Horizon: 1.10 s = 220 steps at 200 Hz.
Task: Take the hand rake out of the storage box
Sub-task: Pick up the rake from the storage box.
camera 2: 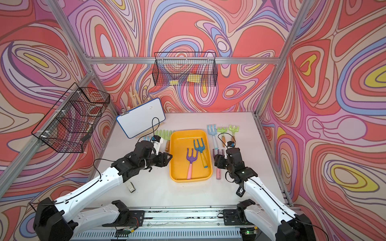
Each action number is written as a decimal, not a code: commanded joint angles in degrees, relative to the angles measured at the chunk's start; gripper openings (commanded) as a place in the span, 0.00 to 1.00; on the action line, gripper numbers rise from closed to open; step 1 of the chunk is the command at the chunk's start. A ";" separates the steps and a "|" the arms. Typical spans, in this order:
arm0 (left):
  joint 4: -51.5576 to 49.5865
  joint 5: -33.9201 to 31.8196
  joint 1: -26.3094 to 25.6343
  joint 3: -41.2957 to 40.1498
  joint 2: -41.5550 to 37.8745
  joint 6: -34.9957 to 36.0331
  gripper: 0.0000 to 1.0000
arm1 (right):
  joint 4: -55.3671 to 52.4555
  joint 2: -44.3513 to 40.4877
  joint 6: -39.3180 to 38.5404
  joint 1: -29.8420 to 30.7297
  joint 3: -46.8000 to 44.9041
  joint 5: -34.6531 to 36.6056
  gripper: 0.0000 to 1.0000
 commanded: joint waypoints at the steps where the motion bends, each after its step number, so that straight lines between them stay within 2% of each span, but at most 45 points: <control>1: -3.02 -1.67 -3.48 4.06 3.46 -2.24 0.60 | 6.42 -3.16 1.07 -0.20 -2.01 2.17 0.70; 41: -6.58 -8.04 -10.61 11.95 14.45 -1.82 0.56 | 7.95 -6.00 1.56 -0.20 -4.36 3.34 0.66; 126: -7.07 -15.07 -17.20 17.78 27.95 -6.05 0.56 | 8.38 -5.75 1.92 -0.22 -4.76 3.99 0.62; 183: -6.50 -15.91 -18.07 18.73 34.49 -8.49 0.55 | 7.99 -8.75 2.27 -0.20 -6.03 4.60 0.59; 198: -5.08 -15.00 -18.14 18.73 35.73 -8.91 0.51 | 8.09 -8.42 2.27 -0.20 -5.90 4.60 0.58; 220: -3.86 -14.41 -18.08 18.73 37.75 -9.45 0.50 | 8.17 -7.80 2.27 -0.25 -5.62 4.43 0.58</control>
